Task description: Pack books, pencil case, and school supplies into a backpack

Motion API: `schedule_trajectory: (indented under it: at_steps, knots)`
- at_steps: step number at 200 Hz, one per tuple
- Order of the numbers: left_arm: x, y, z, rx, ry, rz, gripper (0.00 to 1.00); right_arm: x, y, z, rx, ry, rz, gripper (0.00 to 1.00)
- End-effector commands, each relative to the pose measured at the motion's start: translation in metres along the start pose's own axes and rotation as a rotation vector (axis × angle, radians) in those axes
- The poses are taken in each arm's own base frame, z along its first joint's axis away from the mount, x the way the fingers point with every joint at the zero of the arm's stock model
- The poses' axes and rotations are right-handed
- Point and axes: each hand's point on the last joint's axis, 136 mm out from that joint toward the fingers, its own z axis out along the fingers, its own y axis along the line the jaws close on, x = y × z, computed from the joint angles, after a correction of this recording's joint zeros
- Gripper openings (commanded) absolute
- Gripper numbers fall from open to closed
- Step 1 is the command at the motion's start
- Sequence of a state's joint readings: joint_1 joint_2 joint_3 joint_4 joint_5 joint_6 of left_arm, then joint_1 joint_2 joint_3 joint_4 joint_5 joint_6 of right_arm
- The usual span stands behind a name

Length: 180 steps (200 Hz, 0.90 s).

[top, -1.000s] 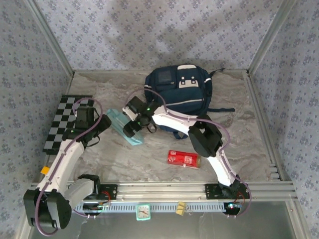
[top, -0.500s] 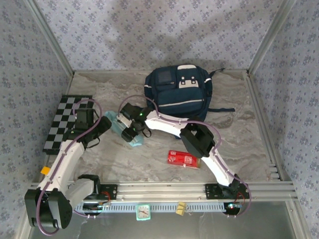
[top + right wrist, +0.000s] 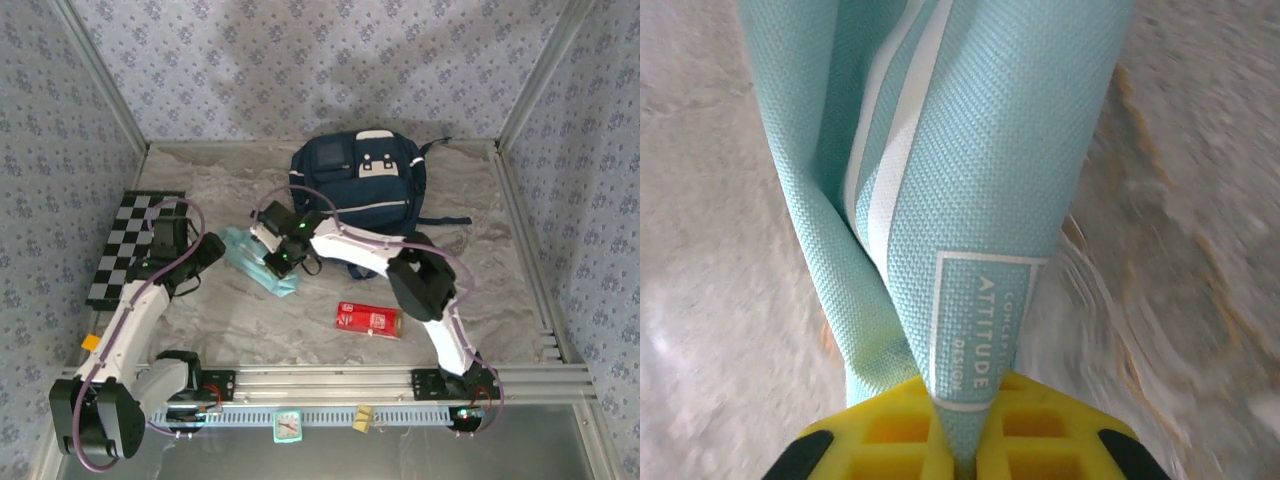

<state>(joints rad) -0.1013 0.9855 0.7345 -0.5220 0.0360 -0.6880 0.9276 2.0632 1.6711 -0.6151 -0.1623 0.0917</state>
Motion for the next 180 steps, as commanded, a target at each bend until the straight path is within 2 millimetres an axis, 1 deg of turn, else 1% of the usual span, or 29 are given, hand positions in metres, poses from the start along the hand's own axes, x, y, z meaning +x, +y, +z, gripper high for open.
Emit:
schedule_trajectory:
  at_steps: [1,17,25,37,48,60,67,79,88,104,118,120,122,133,143,154,167,180]
  knots:
    - [-0.025,-0.042,-0.015,0.112,-0.061,0.123,0.70,-0.008,-0.017,-0.068,0.004,-0.111,0.124,0.06]
    - [-0.022,-0.070,-0.017,0.154,-0.072,0.249,0.71,0.003,-0.035,-0.101,0.022,-0.144,0.208,0.05]
    - [-0.019,-0.085,-0.015,0.171,-0.077,0.316,0.71,0.012,-0.047,-0.115,0.038,-0.146,0.260,0.04]
    - [-0.010,-0.114,-0.011,0.212,-0.074,0.440,0.71,0.028,-0.064,-0.137,0.063,-0.154,0.344,0.04]
    - [-0.002,-0.136,-0.003,0.232,-0.082,0.555,0.72,0.045,-0.086,-0.155,0.090,-0.165,0.453,0.04]
    - [0.006,-0.163,0.006,0.290,-0.083,0.666,0.72,0.065,-0.111,-0.178,0.128,-0.192,0.573,0.04]
    - [0.014,-0.176,0.014,0.314,-0.073,0.734,0.72,0.077,-0.124,-0.191,0.154,-0.208,0.633,0.03]
    - [0.028,-0.201,0.026,0.361,-0.077,0.864,0.72,0.095,-0.140,-0.208,0.170,-0.246,0.721,0.02]
    - [0.044,-0.218,0.036,0.408,-0.057,0.959,0.73,0.109,-0.152,-0.221,0.192,-0.269,0.794,0.02]
    - [0.071,-0.246,0.050,0.478,-0.028,1.113,0.73,0.132,-0.169,-0.239,0.235,-0.289,0.886,0.02]
    - [0.086,-0.267,0.063,0.492,-0.042,1.238,0.75,0.145,-0.181,-0.257,0.259,-0.326,0.946,0.02]
    - [0.088,-0.270,0.065,0.491,-0.042,1.251,0.75,0.153,-0.182,-0.252,0.259,-0.307,0.962,0.02]
    - [0.090,-0.271,0.068,0.489,-0.042,1.262,0.75,0.156,-0.183,-0.252,0.260,-0.306,0.973,0.02]
    - [0.100,-0.284,0.079,0.498,-0.036,1.325,0.75,0.165,-0.189,-0.258,0.258,-0.329,1.012,0.02]
    - [0.111,-0.289,0.091,0.498,-0.001,1.379,0.76,0.171,-0.193,-0.262,0.257,-0.342,1.042,0.02]
    - [0.121,-0.297,0.098,0.509,0.017,1.428,0.80,0.177,-0.196,-0.264,0.258,-0.348,1.065,0.02]
    - [0.138,-0.304,0.103,0.537,0.050,1.493,0.84,0.183,-0.198,-0.265,0.251,-0.354,1.088,0.02]
    - [0.152,-0.310,0.107,0.548,0.062,1.561,0.86,0.186,-0.200,-0.266,0.232,-0.367,1.108,0.02]
